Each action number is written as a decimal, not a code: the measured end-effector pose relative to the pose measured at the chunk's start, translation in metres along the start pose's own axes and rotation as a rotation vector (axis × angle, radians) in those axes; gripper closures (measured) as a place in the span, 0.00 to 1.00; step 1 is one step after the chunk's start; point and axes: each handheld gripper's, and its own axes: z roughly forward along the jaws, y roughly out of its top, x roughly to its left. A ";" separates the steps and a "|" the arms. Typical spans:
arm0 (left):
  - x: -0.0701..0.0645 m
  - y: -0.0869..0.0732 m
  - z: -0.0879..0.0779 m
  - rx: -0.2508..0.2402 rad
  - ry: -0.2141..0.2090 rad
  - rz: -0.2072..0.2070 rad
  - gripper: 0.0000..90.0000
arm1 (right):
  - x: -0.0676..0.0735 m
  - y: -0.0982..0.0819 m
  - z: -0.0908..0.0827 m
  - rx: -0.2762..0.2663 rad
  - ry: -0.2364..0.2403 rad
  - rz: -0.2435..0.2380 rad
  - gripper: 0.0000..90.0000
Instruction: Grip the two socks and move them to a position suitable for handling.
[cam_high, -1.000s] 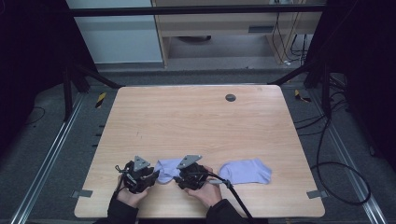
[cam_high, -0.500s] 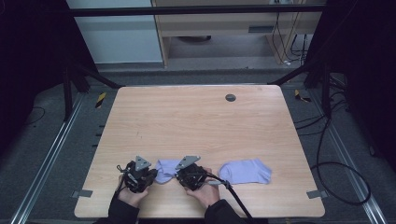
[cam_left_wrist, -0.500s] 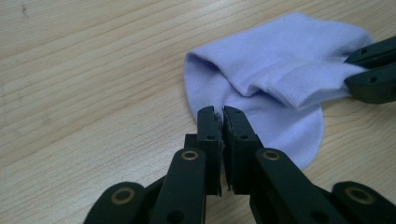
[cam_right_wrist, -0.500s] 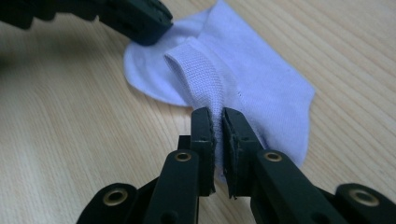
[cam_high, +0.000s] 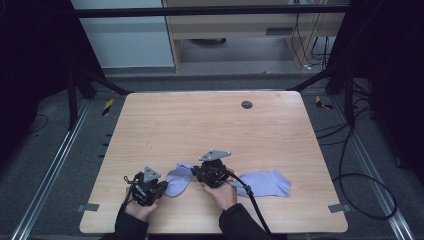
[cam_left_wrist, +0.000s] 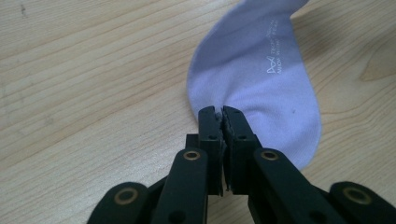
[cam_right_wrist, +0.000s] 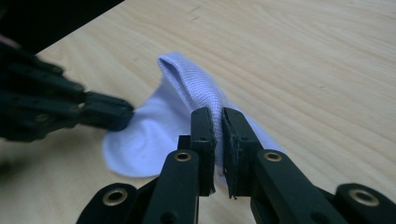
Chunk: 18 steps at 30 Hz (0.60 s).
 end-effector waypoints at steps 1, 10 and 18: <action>0.000 0.000 0.000 0.000 0.001 0.001 0.96 | -0.003 0.001 0.001 0.002 -0.008 0.007 0.93; 0.002 0.000 0.000 -0.001 0.002 0.003 0.96 | -0.021 0.000 0.017 0.019 -0.084 0.057 0.92; 0.003 0.000 0.000 -0.011 0.014 -0.002 0.91 | -0.025 0.006 0.028 0.021 -0.151 0.013 0.86</action>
